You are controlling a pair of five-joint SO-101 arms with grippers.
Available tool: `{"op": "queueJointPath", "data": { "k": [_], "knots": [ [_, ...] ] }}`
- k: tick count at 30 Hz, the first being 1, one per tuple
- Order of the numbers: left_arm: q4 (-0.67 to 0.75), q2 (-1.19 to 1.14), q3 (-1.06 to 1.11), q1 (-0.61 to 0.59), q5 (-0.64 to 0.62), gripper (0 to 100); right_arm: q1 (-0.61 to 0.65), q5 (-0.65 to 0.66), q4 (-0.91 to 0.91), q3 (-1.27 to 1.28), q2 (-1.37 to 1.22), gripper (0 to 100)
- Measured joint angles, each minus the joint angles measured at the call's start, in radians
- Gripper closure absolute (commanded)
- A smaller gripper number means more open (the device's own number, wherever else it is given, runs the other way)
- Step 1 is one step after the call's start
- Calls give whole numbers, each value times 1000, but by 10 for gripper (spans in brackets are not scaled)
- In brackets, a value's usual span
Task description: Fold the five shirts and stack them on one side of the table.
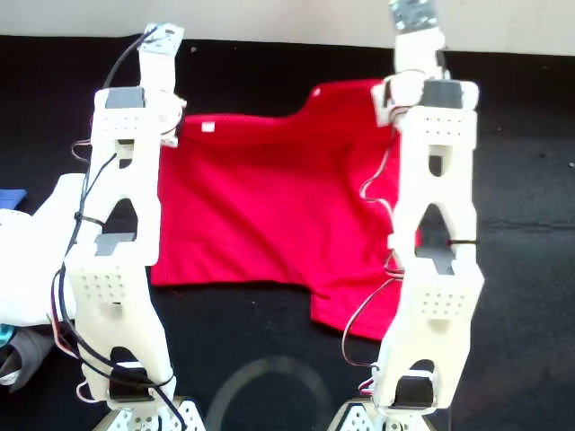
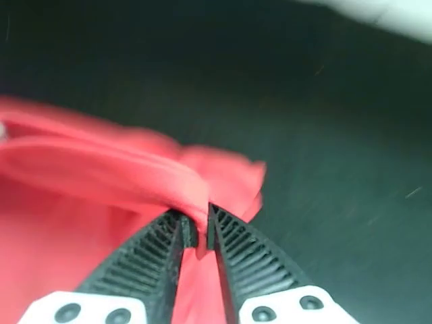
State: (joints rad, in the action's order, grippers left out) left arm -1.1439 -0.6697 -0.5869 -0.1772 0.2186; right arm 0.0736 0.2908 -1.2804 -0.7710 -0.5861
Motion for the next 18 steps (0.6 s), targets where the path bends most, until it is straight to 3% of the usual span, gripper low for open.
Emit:
{"op": "queueJointPath", "data": {
  "k": [10,18],
  "knots": [
    [-180,-94,-12,9,0,992,5,0,-8,255,0,993],
    [-493,-87,-192,11,3,992,-17,0,-209,239,92,993]
  ]
}}
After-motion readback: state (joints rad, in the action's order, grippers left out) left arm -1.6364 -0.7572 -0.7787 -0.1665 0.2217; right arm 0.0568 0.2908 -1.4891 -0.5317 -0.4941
